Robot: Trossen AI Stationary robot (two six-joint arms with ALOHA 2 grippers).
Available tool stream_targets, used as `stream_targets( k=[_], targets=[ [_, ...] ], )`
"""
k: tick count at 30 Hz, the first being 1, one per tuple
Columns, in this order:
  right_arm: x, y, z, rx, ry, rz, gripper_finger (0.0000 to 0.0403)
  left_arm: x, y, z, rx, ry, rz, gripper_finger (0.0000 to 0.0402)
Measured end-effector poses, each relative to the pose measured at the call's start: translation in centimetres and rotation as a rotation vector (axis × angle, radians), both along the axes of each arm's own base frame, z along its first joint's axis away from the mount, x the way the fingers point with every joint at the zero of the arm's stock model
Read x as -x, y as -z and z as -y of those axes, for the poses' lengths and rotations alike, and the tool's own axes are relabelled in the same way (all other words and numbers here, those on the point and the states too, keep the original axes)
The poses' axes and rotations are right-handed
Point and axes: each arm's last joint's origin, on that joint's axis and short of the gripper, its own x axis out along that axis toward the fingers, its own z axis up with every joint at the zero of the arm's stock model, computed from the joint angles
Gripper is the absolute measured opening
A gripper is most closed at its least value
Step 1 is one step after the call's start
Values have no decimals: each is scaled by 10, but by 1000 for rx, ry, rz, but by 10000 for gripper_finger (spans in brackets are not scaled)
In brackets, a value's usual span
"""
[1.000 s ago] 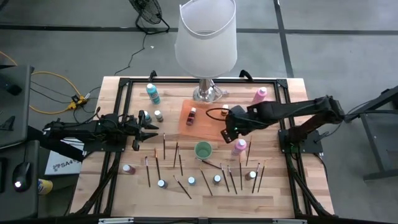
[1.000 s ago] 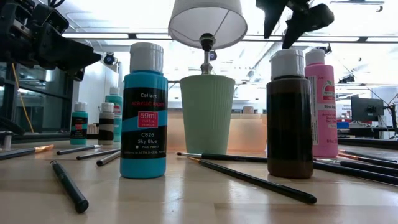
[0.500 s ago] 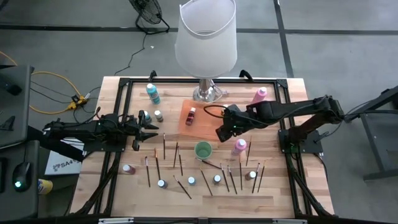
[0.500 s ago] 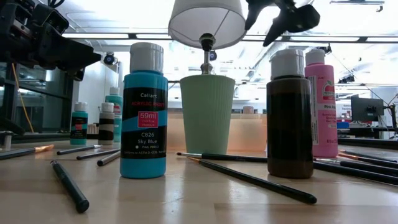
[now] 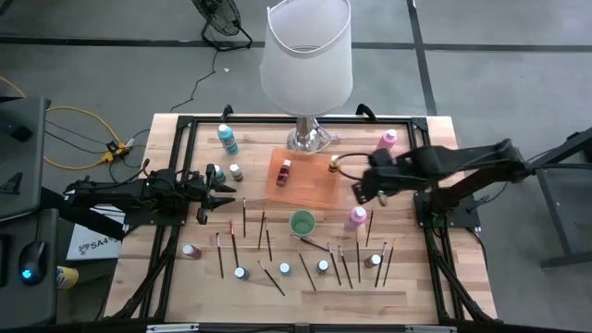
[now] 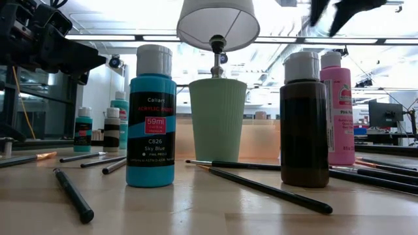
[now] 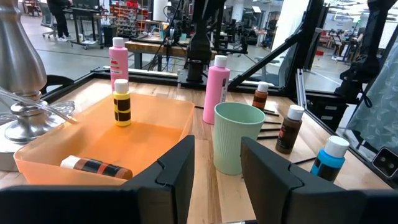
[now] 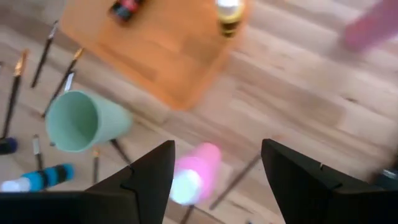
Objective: Pick & Place Paint Supplies
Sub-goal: Put the small brown paint bottle into the orange bin
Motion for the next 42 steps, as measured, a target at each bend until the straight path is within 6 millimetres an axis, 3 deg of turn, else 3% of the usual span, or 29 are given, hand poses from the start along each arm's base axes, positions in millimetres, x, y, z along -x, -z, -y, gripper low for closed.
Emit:
stream_targets(
  k=[5,13,20,28,36,42],
  targets=[
    [28,-13,-16,-132,96,71,234,0,0,0,0,0,0,126],
    [35,-7,-56,-407,158,-25,234,0,0,0,0,0,1,126],
    [17,14,-98,-516,219,-145,234,0,0,0,0,-4,0,126],
    [-13,53,-135,-518,356,-226,234,0,0,0,0,-6,0,126],
    [-34,86,-142,-438,473,-301,234,0,0,0,67,-8,-2,126],
    [-33,104,-137,-404,521,-320,234,0,0,0,82,-8,-3,126]
  ],
)
